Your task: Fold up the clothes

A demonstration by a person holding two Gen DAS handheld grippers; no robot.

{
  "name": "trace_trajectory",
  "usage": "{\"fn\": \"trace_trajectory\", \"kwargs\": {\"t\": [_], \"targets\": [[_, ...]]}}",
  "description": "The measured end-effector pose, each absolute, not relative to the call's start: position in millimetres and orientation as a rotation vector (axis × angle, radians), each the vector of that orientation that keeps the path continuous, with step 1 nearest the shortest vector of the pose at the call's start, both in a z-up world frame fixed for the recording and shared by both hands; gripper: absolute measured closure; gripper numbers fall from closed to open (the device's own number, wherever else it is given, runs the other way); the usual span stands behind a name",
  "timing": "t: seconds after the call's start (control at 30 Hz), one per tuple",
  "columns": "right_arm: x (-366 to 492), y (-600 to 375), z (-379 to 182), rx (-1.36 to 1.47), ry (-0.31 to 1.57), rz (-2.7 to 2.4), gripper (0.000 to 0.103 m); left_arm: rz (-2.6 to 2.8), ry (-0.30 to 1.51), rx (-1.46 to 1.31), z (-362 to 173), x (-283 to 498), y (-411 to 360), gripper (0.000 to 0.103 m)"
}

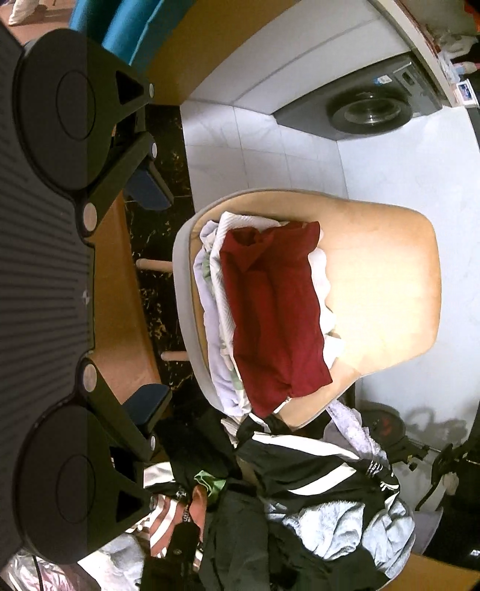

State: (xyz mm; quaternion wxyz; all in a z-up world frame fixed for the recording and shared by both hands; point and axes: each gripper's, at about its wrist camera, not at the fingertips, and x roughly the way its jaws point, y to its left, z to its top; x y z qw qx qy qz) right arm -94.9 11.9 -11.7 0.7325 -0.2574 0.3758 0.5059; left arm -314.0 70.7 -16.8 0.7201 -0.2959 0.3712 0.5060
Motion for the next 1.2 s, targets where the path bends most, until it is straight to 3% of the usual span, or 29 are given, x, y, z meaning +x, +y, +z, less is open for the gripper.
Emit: {"fn": "trace_trajectory", "kwargs": {"t": [0.63, 1.2], "targets": [[-41.7, -81.1, 0.0, -0.551, 0.795, 1.174, 0.001, 1.162, 0.819, -0.675, -2.5, -265.7, -11.4, 0.001], [-15.1, -108.7, 13.0, -0.527, 0.749, 1.218, 0.001, 1.182, 0.789, -0.65, 9.1, -243.8, -44.7, 0.001]]}}
